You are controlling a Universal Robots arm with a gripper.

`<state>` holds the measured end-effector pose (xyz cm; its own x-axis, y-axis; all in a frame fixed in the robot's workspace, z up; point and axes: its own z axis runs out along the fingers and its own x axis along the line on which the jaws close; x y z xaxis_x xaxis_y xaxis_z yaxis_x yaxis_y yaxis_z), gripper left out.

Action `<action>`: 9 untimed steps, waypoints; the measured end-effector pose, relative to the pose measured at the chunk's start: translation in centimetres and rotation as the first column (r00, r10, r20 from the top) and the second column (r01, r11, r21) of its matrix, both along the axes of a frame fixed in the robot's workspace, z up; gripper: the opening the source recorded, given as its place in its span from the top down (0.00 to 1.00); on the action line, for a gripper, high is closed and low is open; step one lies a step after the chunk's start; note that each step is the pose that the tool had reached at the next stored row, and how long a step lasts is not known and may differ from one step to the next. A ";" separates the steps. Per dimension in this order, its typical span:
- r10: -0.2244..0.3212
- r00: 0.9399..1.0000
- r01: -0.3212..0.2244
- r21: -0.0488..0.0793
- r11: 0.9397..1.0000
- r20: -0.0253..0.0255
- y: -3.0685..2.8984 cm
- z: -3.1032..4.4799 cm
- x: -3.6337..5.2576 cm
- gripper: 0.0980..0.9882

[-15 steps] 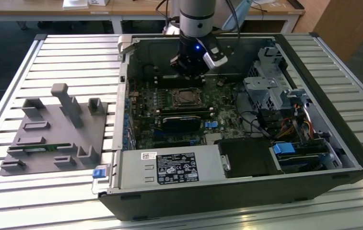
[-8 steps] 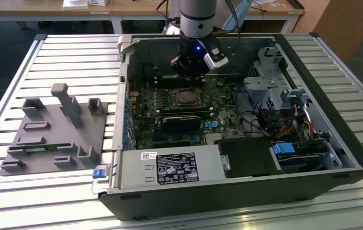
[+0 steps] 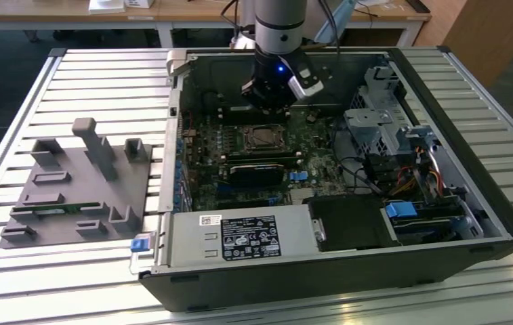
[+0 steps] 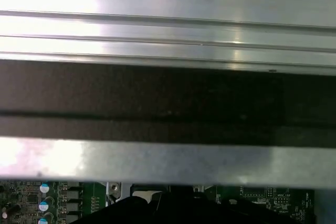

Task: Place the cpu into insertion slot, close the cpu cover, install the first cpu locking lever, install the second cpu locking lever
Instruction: 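Install the second cpu locking lever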

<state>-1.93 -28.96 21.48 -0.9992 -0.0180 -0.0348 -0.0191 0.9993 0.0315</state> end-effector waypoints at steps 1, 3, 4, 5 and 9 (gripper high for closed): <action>0.000 1.000 0.000 0.000 1.000 0.000 -0.08 0.00 0.00 0.99; 0.000 1.000 0.000 0.000 1.000 0.000 -0.31 0.00 0.00 0.99; 0.000 1.000 0.000 0.000 1.000 0.000 -0.44 0.00 0.00 0.99; 0.000 1.000 0.000 0.000 1.000 0.000 -0.54 0.00 0.00 0.99; 0.000 1.000 0.000 0.000 1.000 0.000 -1.10 -0.01 0.01 0.99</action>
